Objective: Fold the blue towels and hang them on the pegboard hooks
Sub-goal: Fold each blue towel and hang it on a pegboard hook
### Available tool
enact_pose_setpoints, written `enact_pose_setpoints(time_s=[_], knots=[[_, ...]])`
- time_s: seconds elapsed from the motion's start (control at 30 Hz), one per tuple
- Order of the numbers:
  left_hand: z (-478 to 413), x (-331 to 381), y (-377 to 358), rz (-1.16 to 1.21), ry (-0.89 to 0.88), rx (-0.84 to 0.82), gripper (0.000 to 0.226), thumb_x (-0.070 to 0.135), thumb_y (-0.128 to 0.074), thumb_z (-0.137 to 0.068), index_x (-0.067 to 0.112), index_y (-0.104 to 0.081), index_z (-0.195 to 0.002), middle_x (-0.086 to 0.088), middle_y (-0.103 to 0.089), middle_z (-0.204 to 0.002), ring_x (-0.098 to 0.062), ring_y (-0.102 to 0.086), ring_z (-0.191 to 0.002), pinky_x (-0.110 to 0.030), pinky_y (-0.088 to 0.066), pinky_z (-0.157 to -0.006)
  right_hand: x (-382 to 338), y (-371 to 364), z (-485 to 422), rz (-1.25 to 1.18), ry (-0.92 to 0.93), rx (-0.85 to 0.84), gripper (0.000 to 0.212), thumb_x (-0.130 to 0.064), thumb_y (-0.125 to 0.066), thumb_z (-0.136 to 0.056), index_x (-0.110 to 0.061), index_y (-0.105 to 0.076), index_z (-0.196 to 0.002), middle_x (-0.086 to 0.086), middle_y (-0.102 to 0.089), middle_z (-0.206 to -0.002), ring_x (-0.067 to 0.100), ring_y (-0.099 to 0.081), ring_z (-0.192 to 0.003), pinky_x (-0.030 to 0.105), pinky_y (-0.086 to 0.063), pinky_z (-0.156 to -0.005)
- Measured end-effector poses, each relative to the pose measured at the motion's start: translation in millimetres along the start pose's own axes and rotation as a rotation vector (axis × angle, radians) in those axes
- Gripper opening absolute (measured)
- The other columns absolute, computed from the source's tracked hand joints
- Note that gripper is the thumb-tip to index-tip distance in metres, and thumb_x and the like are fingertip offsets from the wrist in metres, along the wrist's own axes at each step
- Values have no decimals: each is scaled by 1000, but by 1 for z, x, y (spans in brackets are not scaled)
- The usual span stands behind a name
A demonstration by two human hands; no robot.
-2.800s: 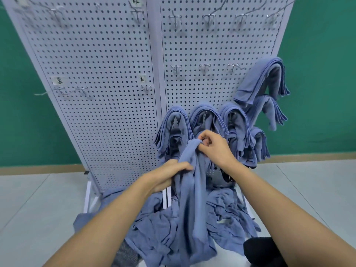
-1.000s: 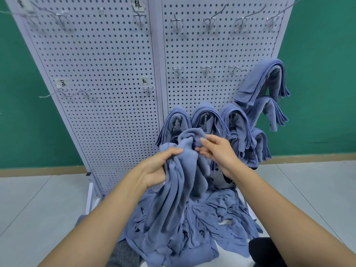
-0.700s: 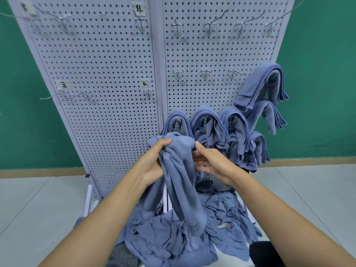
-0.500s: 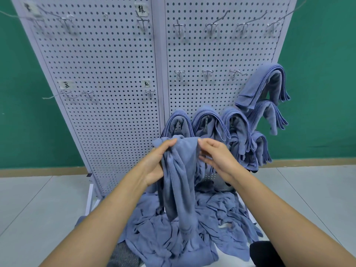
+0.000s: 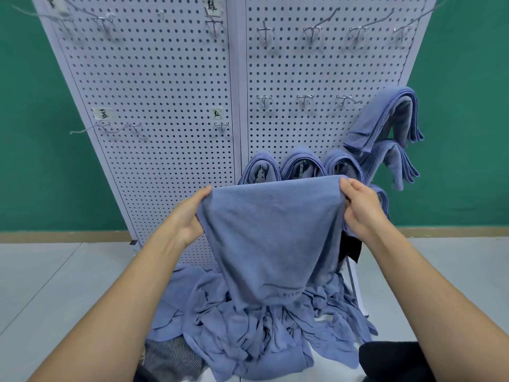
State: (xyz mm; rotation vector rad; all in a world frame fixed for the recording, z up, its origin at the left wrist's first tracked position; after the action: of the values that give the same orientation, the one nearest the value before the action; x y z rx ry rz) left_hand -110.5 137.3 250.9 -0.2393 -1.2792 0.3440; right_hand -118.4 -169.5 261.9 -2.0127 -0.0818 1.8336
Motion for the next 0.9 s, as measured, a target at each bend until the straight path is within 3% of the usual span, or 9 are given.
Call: enact_pose_setpoints(time_s=[0.17, 0.27, 0.33, 0.5, 0.67, 0.77, 0.9], knots=[[-3, -1, 7, -89, -14, 63, 22, 25, -57, -95, 8, -65, -105, -6, -68, -97, -17, -64, -84, -29, -52, -63, 0, 14, -2, 34, -36, 16, 19, -16, -49, -99, -12, -64, -88, -7, -70, -62, 2, -63, -55, 16, -51, -54], [-4, 0, 8, -134, -51, 93, 10, 15, -56, -95, 10, -62, -91, -4, -64, -89, -16, -60, -78, -28, -50, -68, 2, 20, 0, 81, -70, 11, 16, -17, -53, -97, -13, -65, -86, -8, -70, -64, 3, -64, -58, 17, -52, -57], [-5, 1, 9, -171, -90, 104, 16, 9, -52, -96, 13, -59, -82, -2, -59, -81, -15, -57, -73, -27, -49, -70, 4, 23, -1, 113, -74, 10, 13, -16, -57, -95, -13, -65, -85, -7, -69, -65, 4, -63, -59, 17, -52, -58], [-5, 1, 13, -345, -172, 132, 16, 11, -46, -100, 14, -62, -100, 1, -64, -85, -14, -61, -71, -27, -49, -62, 6, 24, -3, 164, -71, 80, 12, -10, -64, -90, -19, -56, -89, 0, -54, -71, 7, -48, -52, 16, -46, -50], [-8, 2, 18, -390, -208, 248, 11, 12, -59, -94, 10, -57, -104, -6, -63, -85, -16, -58, -67, -26, -50, -57, 7, 25, -2, 262, -67, 37, 10, -9, -62, -91, -19, -64, -93, 1, -55, -75, 11, -44, -59, 14, -45, -48], [-9, 3, 22, -353, -164, 218, 7, 13, -63, -91, 10, -57, -92, -7, -63, -80, -14, -60, -64, -25, -51, -56, 9, 29, -5, 318, -60, 33, 9, -11, -62, -91, -19, -67, -92, -3, -57, -75, 10, -43, -61, 16, -43, -55], [-7, 5, 24, -379, -162, 88, 7, 15, -69, -86, 9, -68, -85, -3, -69, -82, -14, -63, -73, -26, -51, -69, 10, 32, -7, 356, -61, -44, 14, -4, -64, -88, -13, -69, -98, 0, -63, -84, 12, -50, -73, 20, -44, -68]])
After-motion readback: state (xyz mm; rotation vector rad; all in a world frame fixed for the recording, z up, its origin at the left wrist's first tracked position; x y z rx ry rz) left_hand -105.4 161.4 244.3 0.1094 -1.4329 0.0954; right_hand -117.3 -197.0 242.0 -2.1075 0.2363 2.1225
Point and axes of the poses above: each hand's wrist, its own z-axis away from the middle knuckle, its own y-axis out of the back of the hand, x = y × z, the point moved 1 cm from there along -z, towards the middle knuckle
